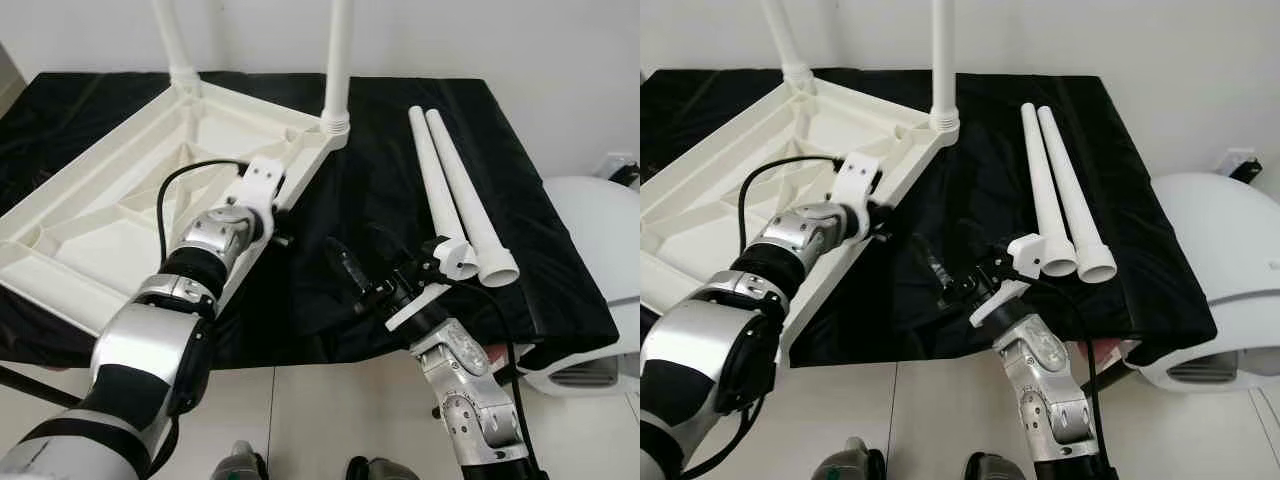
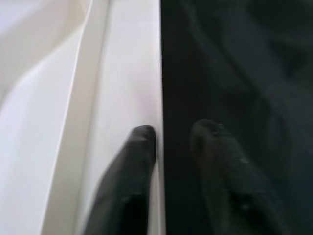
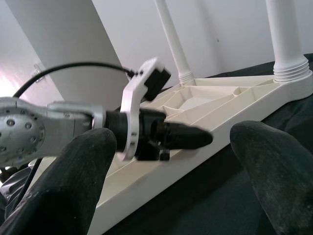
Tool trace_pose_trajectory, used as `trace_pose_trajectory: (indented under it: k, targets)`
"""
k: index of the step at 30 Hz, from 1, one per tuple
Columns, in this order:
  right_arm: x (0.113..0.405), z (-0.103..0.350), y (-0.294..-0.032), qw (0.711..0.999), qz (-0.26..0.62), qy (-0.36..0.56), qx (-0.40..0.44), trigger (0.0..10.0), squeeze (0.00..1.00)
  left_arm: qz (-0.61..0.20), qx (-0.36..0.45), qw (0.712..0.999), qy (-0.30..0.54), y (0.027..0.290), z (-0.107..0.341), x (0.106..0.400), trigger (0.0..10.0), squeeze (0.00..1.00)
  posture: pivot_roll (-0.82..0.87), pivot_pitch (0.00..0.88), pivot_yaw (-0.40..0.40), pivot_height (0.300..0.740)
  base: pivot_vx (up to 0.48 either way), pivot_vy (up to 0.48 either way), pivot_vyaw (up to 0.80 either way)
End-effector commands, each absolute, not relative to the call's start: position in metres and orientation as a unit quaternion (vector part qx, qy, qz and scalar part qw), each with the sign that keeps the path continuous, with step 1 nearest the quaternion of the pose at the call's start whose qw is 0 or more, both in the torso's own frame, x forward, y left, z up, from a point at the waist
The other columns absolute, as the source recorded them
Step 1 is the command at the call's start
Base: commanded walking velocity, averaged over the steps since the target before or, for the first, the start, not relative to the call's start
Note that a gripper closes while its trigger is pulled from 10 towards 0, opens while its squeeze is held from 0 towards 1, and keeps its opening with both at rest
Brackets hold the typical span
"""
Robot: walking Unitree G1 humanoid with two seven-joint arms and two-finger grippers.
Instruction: Building children table
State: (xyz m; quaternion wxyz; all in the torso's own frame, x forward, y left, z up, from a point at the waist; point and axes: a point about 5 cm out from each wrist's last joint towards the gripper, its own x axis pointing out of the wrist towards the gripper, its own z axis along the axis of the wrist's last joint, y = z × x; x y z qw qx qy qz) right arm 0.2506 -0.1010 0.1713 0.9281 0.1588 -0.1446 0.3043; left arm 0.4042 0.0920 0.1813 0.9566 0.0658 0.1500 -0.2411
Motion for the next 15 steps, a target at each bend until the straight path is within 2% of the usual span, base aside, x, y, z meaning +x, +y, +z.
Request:
trace_pose_trajectory:
  k: [1,4,5,11,13,15]
  targets:
    - [0.25,0.171,-0.1,0.93,0.302,-0.141,0.156,10.0,0.0,-0.281,0.076,0.947,0.134,0.089,0.19,0.404,10.0,1.0,0.01,0.084,0.04,0.74,0.0,0.0,0.0]
    - [0.25,0.17,-0.1,0.93,0.303,-0.141,0.156,10.0,0.0,-0.29,0.089,0.945,0.124,0.088,0.195,0.405,10.0,1.0,0.01,0.082,0.039,0.74,0.0,0.0,0.0]
    - [0.25,0.17,-0.1,0.929,0.303,-0.142,0.156,10.0,0.0,-0.303,0.101,0.941,0.111,0.087,0.201,0.404,10.0,0.0,0.01,0.078,0.038,0.74,0.0,0.0,0.0]
    - [0.25,0.17,-0.099,0.929,0.304,-0.141,0.157,10.0,0.0,-0.327,0.125,0.932,0.091,0.09,0.213,0.403,10.0,0.0,0.02,0.075,0.037,0.74,0.0,0.0,0.0]
    - [0.25,0.17,-0.098,0.928,0.306,-0.141,0.158,10.0,0.0,-0.332,0.152,0.927,0.08,0.103,0.22,0.4,10.0,0.0,0.02,0.069,0.036,0.74,0.0,0.0,0.0]
    - [0.25,0.17,-0.098,0.928,0.306,-0.141,0.158,10.0,0.0,-0.332,0.152,0.927,0.08,0.103,0.22,0.4,10.0,0.0,0.02,0.069,0.036,0.74,0.0,0.0,0.0]
